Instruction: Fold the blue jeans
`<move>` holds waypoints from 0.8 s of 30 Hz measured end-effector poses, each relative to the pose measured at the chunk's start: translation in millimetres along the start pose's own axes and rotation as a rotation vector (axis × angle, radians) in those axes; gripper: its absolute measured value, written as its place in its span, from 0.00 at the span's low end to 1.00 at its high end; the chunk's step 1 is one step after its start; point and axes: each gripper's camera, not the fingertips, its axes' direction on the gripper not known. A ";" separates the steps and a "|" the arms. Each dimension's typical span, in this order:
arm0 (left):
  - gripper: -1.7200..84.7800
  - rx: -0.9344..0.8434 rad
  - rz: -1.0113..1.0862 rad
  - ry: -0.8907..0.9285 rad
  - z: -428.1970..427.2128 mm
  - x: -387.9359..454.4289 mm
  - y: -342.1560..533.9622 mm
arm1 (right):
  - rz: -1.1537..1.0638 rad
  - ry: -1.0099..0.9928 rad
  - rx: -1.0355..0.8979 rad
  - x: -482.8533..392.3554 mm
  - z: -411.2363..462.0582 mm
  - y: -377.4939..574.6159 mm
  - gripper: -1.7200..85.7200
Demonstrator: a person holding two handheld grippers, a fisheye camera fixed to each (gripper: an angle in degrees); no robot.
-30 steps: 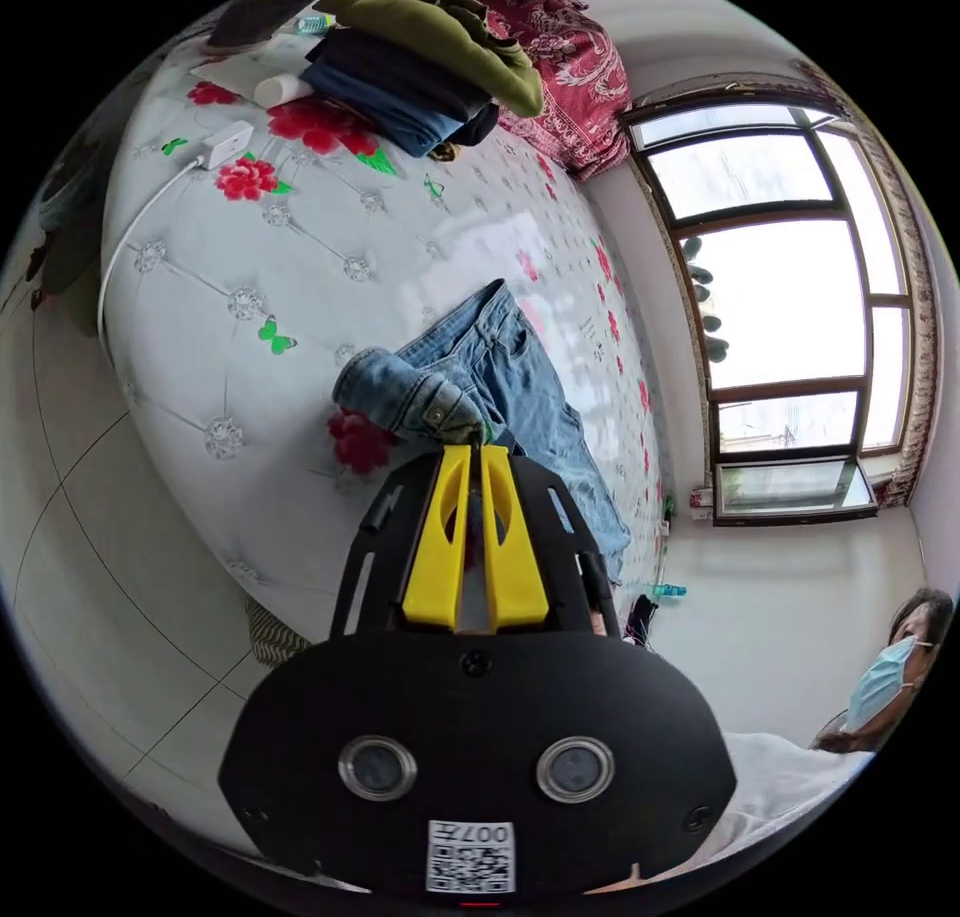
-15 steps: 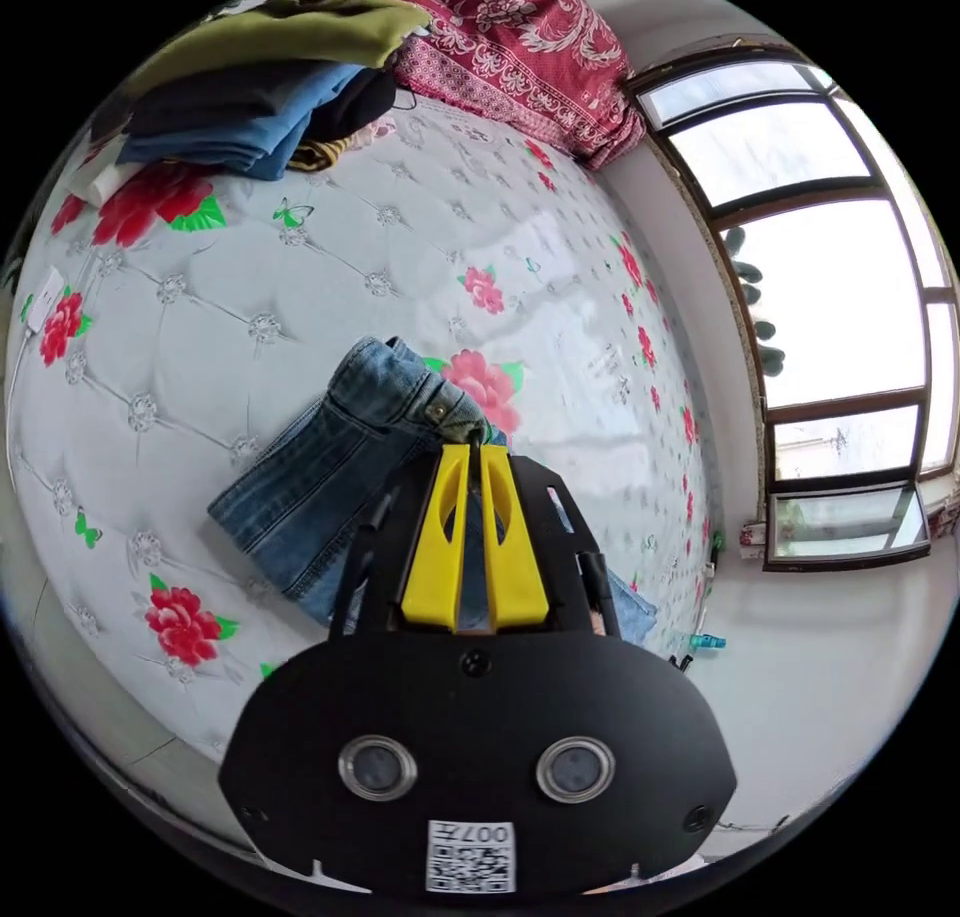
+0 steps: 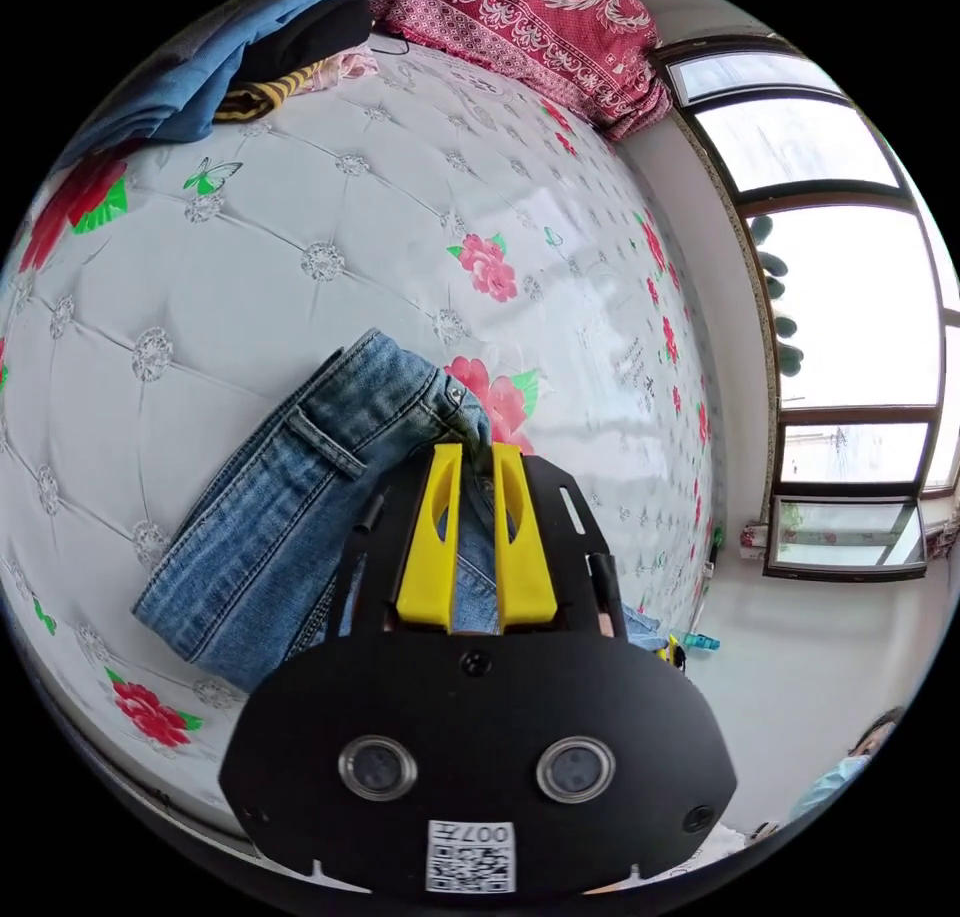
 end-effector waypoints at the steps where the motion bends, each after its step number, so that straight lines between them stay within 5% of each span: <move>1: 0.08 -0.008 0.002 0.029 -3.1 -2.4 -1.6 | -0.028 -0.036 -0.026 2.5 -1.5 0.0 0.06; 7: 0.08 -0.081 0.077 0.058 -15.4 0.4 -18.3 | -0.197 -0.010 -0.019 -7.0 -41.1 3.7 0.06; 13: 0.06 -0.124 -0.109 0.182 10.5 -14.7 -34.4 | -0.248 0.049 0.109 -40.5 -52.4 -1.8 0.06; 18: 0.06 -0.187 0.129 0.110 -5.2 11.9 -20.0 | -0.763 0.303 -0.199 -120.9 9.9 61.4 0.07; 24: 0.04 -0.203 0.216 0.246 -38.5 13.8 2.2 | -1.428 0.483 -0.424 -187.8 107.6 206.3 0.07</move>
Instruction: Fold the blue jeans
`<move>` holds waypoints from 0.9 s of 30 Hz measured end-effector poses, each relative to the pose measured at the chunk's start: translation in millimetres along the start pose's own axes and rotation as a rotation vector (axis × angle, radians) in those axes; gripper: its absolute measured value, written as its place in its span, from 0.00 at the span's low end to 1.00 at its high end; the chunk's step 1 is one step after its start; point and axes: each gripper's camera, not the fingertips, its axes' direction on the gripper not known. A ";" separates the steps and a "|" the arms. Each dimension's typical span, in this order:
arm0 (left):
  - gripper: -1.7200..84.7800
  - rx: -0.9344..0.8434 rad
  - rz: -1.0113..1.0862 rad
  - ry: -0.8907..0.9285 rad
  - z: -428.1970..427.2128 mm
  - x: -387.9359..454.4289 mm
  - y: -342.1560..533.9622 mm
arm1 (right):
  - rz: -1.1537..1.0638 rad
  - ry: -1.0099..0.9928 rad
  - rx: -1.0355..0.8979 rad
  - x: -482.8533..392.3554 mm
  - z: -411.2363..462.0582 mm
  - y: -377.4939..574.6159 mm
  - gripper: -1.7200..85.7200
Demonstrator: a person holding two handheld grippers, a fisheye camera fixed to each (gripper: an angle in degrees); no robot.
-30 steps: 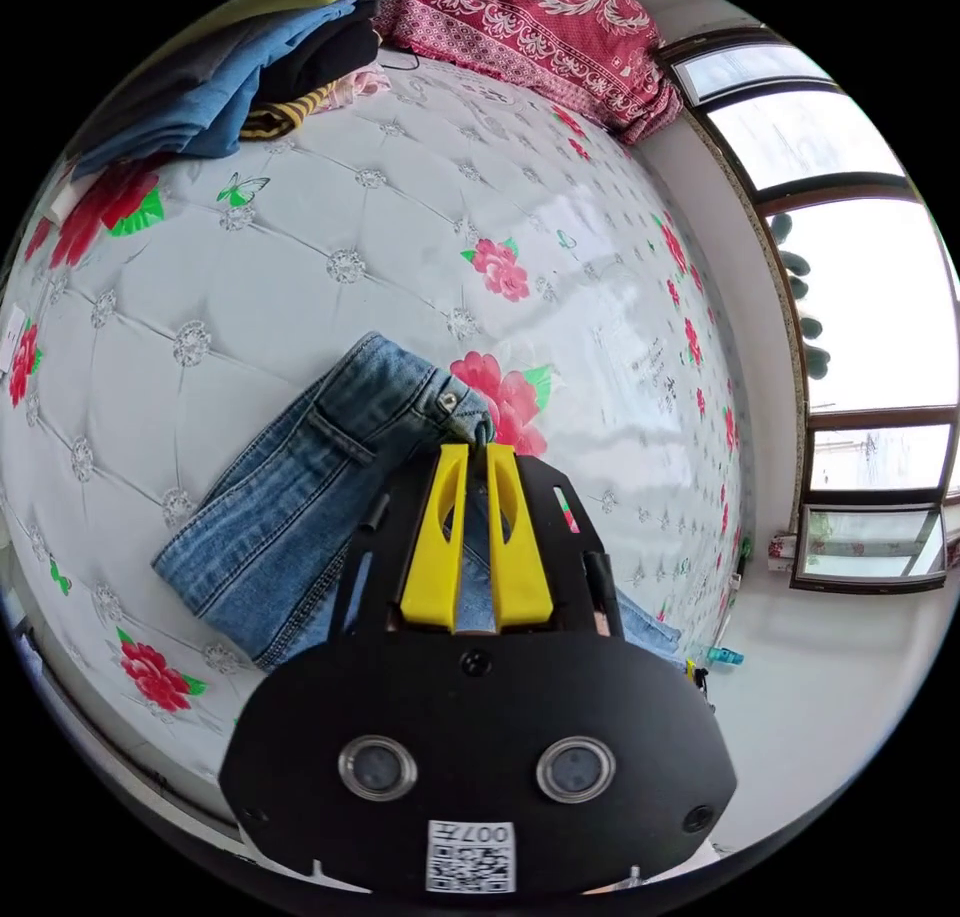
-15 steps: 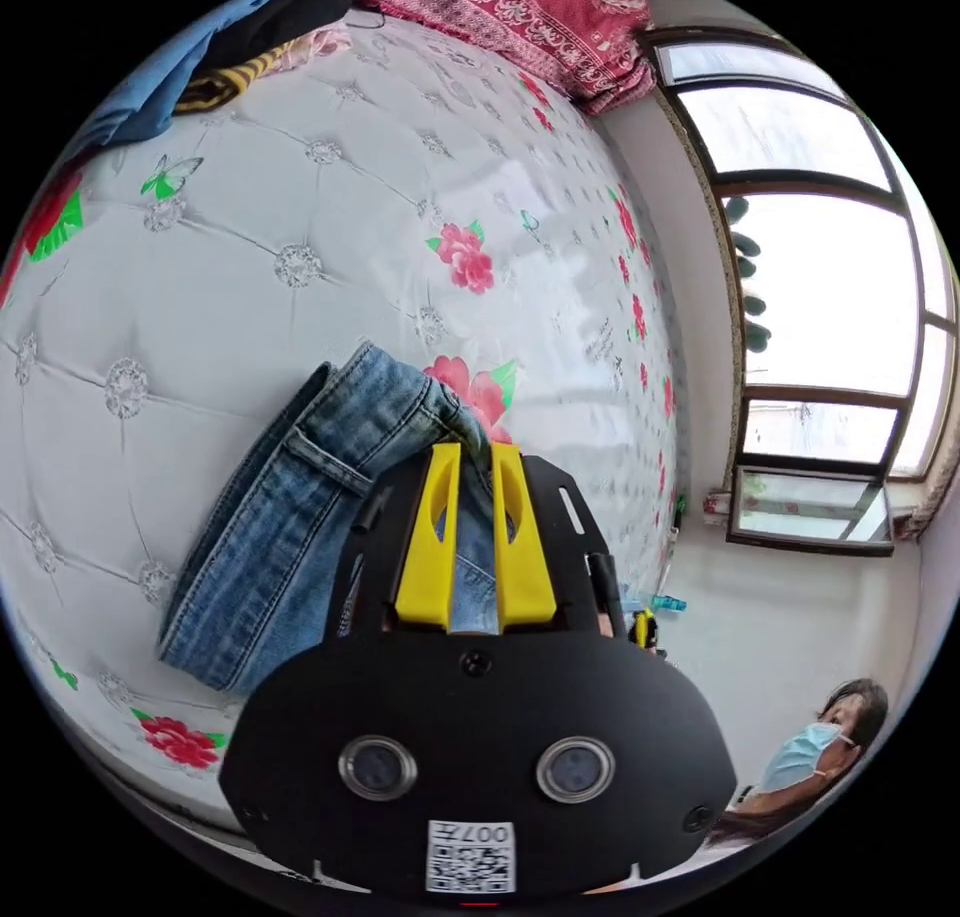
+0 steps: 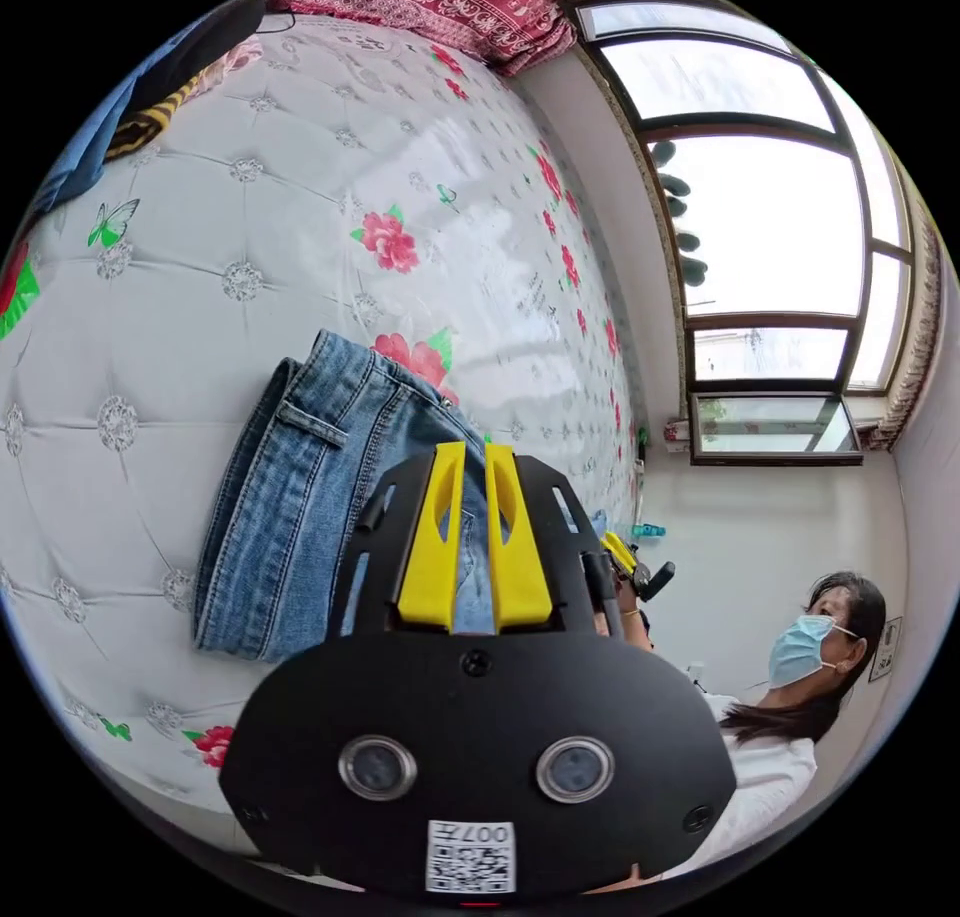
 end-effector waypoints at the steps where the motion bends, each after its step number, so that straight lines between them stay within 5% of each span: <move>1: 0.03 -0.009 0.011 -0.002 1.1 2.7 2.4 | -0.082 0.016 -0.019 -22.0 11.4 -13.8 0.07; 7: 0.01 0.002 0.123 -0.159 37.5 22.8 4.2 | -0.241 0.153 -0.133 -71.3 72.7 -60.5 0.03; 10: 0.01 0.109 0.140 -0.100 50.5 32.1 15.6 | -0.140 0.313 -0.213 -59.6 98.6 -75.0 0.02; 13: 0.01 0.146 0.279 -0.060 61.5 62.7 40.6 | 0.093 0.221 -0.083 -32.5 69.5 -72.6 0.02; 17: 0.01 -0.010 0.531 -0.276 112.9 117.1 100.0 | 0.173 0.093 0.137 -41.0 7.7 -28.5 0.02; 22: 0.01 -0.204 0.577 -0.561 208.1 122.2 131.9 | 0.045 0.140 -0.073 -60.7 46.2 -14.8 0.02; 27: 0.01 -0.189 0.476 -0.639 253.2 111.4 112.1 | 0.347 0.191 -0.071 -6.0 50.1 -8.7 0.02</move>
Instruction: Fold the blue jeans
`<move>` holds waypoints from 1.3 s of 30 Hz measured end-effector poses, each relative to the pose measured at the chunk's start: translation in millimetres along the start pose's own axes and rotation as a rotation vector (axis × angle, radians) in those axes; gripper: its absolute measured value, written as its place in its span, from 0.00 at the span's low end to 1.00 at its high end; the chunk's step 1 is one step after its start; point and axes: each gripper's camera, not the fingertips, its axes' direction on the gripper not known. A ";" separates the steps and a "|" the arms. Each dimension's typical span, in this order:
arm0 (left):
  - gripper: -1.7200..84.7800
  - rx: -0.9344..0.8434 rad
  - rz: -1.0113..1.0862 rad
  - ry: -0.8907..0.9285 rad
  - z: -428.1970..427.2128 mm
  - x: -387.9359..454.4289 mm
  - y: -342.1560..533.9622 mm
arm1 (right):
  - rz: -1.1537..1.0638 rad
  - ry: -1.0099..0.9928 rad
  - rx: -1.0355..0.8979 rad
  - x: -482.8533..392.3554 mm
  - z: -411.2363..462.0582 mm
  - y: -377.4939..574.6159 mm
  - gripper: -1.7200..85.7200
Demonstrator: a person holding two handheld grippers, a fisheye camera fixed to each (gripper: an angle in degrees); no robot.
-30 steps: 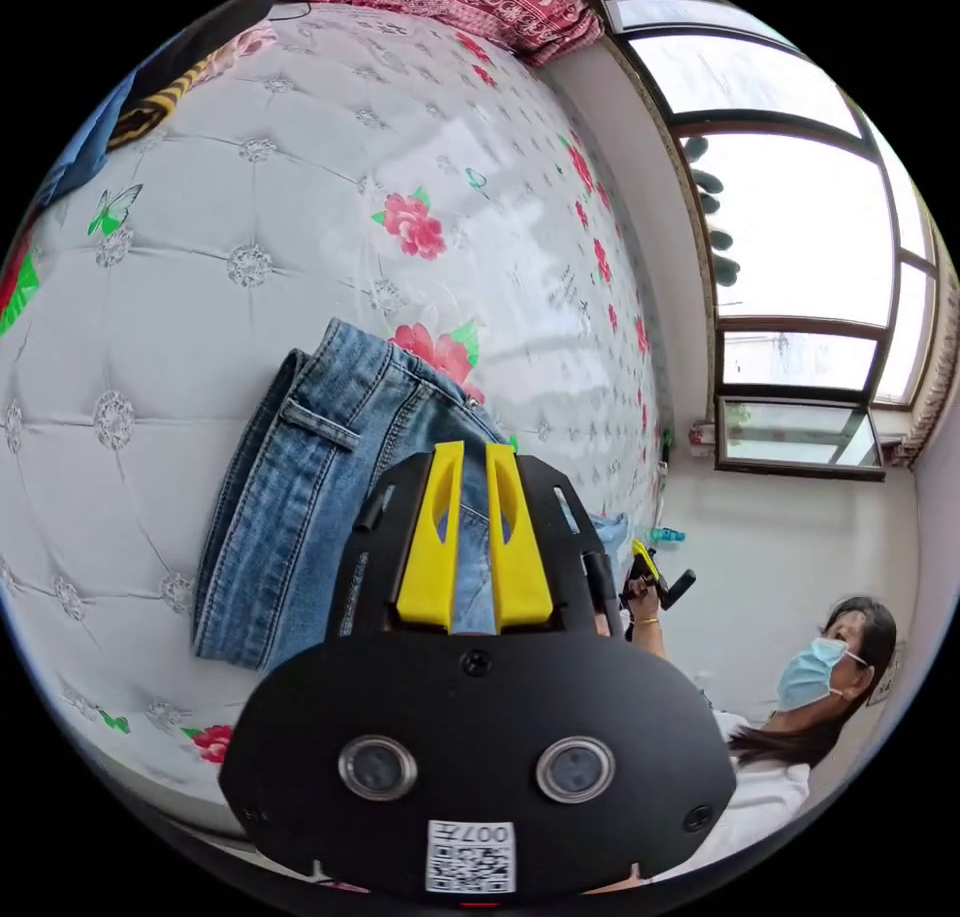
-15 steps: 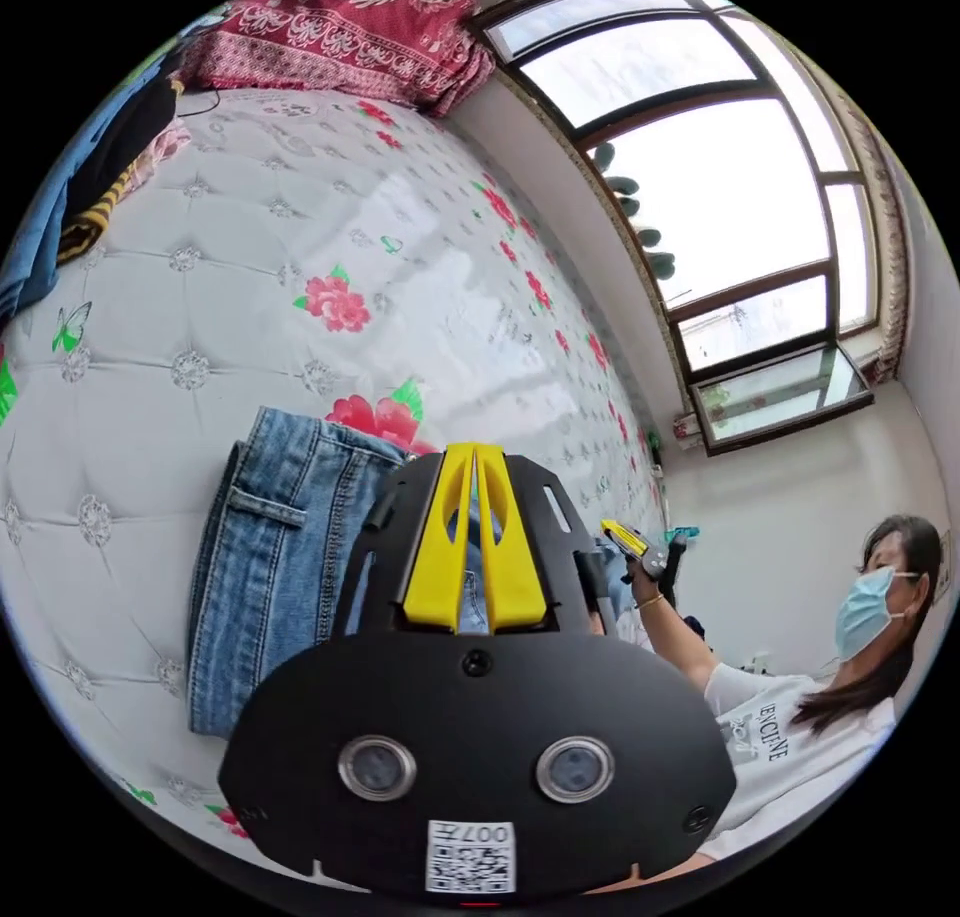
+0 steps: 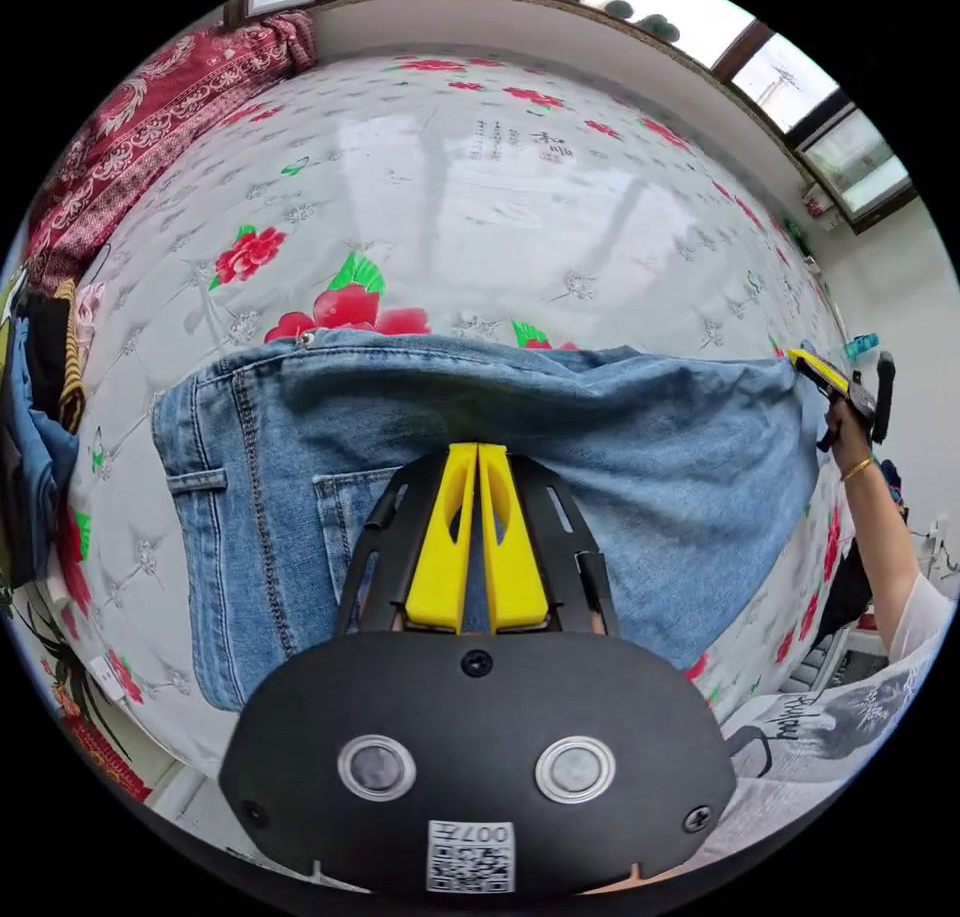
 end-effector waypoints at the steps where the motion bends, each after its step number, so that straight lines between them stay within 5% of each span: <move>1: 0.01 0.006 -0.058 0.045 2.4 -3.5 -1.3 | 0.092 0.004 0.083 15.6 -17.6 8.2 0.03; 7: 0.01 0.153 -0.062 0.057 -28.9 28.5 40.8 | 0.373 0.025 0.177 99.0 -87.7 117.2 0.08; 14: 0.01 0.110 0.213 -0.091 -48.9 121.9 83.2 | 0.710 -0.074 0.111 173.7 -83.0 213.2 0.09; 29: 0.01 -0.143 0.330 -0.260 30.6 155.7 111.8 | 0.628 0.029 0.013 177.9 -97.2 230.0 0.03; 39: 0.01 0.020 0.278 -0.190 0.5 138.1 105.5 | 0.893 -0.192 0.163 237.7 -109.7 291.6 0.14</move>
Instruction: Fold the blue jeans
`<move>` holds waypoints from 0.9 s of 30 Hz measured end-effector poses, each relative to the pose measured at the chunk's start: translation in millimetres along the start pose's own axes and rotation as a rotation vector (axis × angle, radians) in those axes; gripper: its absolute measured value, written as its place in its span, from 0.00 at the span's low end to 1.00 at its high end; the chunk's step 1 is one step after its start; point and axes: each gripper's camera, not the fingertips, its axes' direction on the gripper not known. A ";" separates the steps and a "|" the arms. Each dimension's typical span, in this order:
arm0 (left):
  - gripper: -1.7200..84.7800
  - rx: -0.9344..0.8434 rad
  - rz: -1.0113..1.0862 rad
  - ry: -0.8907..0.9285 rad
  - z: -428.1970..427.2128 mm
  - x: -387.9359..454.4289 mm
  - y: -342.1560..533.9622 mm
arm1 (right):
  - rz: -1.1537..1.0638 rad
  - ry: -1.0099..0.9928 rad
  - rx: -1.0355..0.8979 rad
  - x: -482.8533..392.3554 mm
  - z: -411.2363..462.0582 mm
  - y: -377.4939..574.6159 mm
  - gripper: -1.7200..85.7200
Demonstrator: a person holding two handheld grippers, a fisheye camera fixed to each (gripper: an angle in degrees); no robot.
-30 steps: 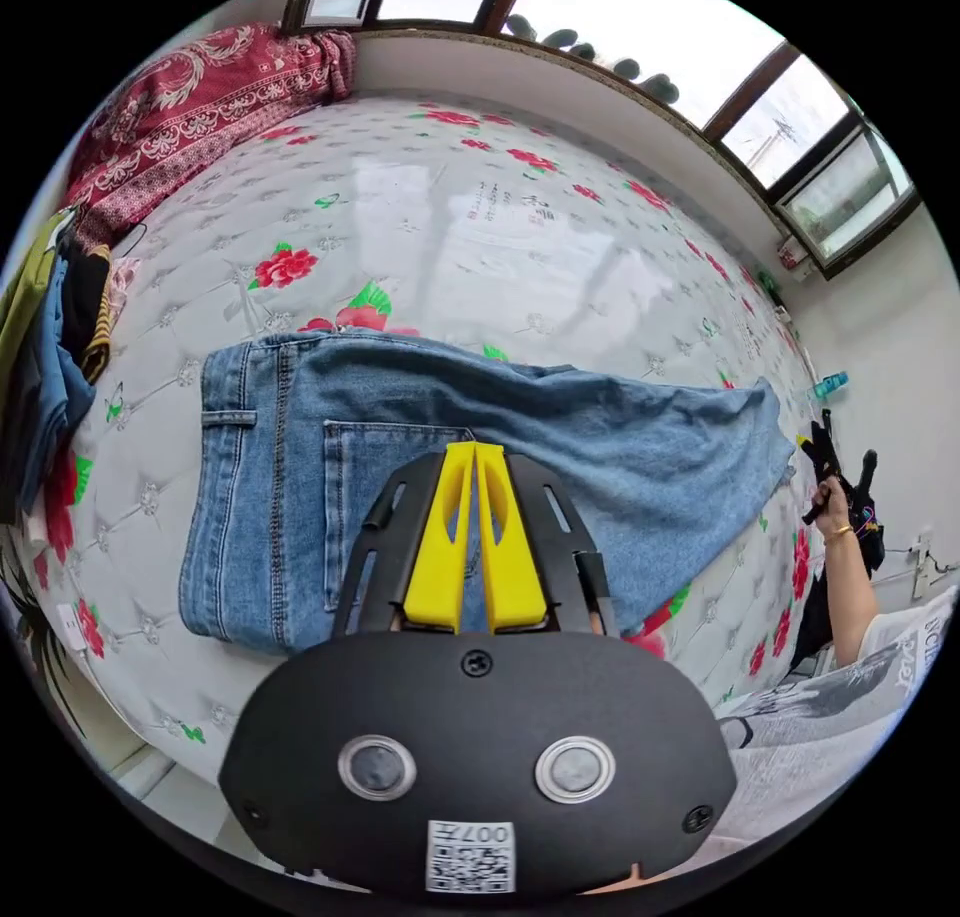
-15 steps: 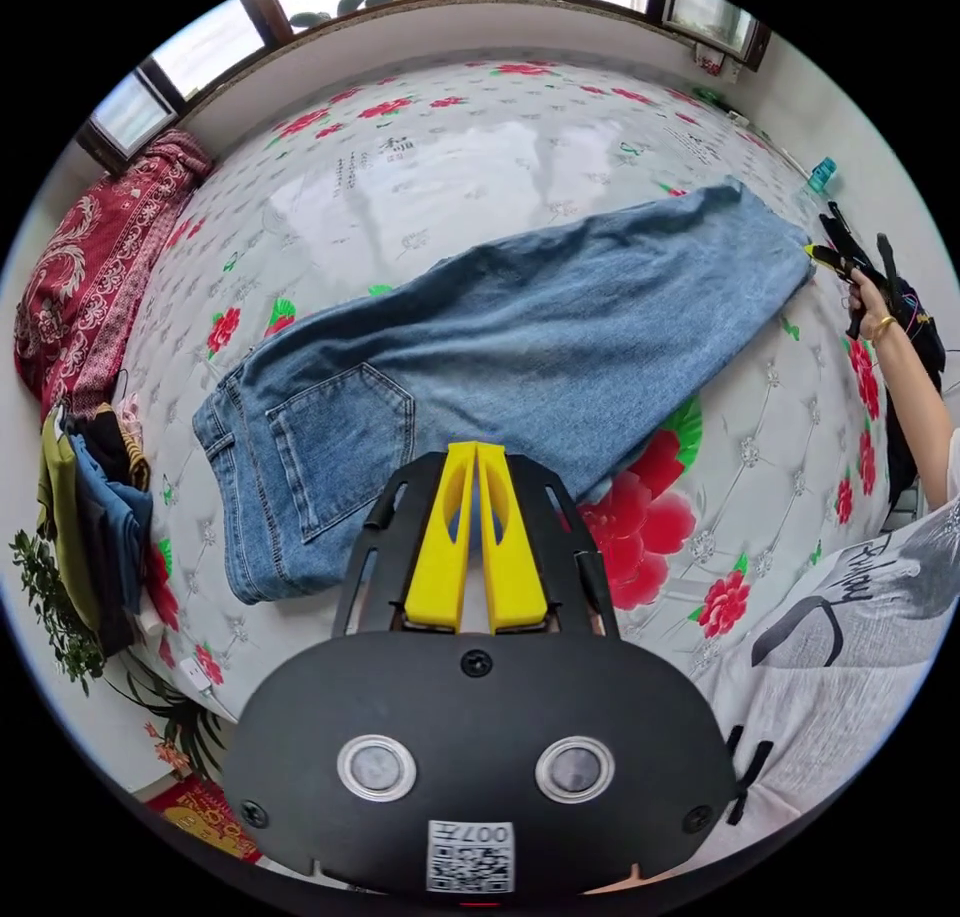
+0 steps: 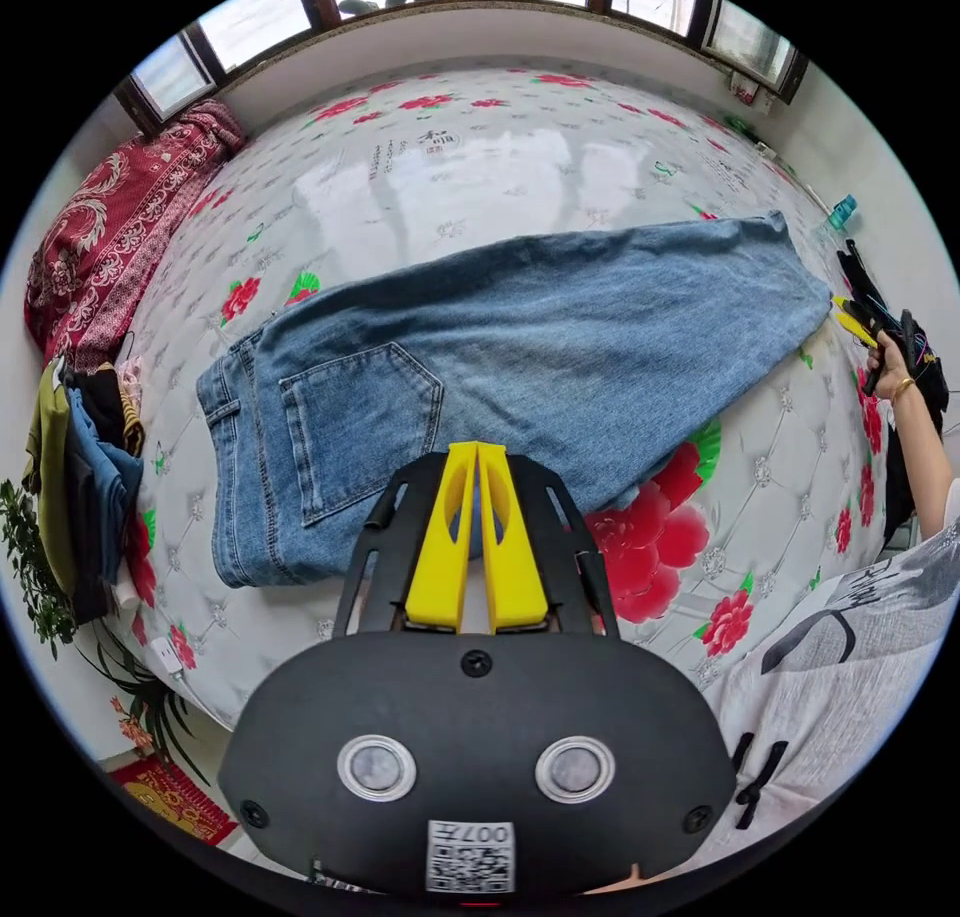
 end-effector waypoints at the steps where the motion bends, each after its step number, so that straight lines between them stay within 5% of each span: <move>1: 0.01 0.019 0.005 0.020 -2.9 -2.0 -0.7 | 0.025 -0.034 -0.002 8.7 0.6 -0.7 0.15; 16: 0.01 0.047 -0.187 0.152 -9.3 -76.6 49.8 | 0.337 -0.470 0.072 43.1 12.9 -27.0 0.05; 24: 0.01 0.128 -0.504 0.237 -17.0 -165.9 121.1 | 0.016 -0.343 0.074 -78.4 -43.9 -65.0 0.02; 27: 0.01 0.182 -0.624 0.267 -20.0 -203.3 150.6 | -0.338 -0.235 0.009 -196.6 -63.8 -83.2 0.02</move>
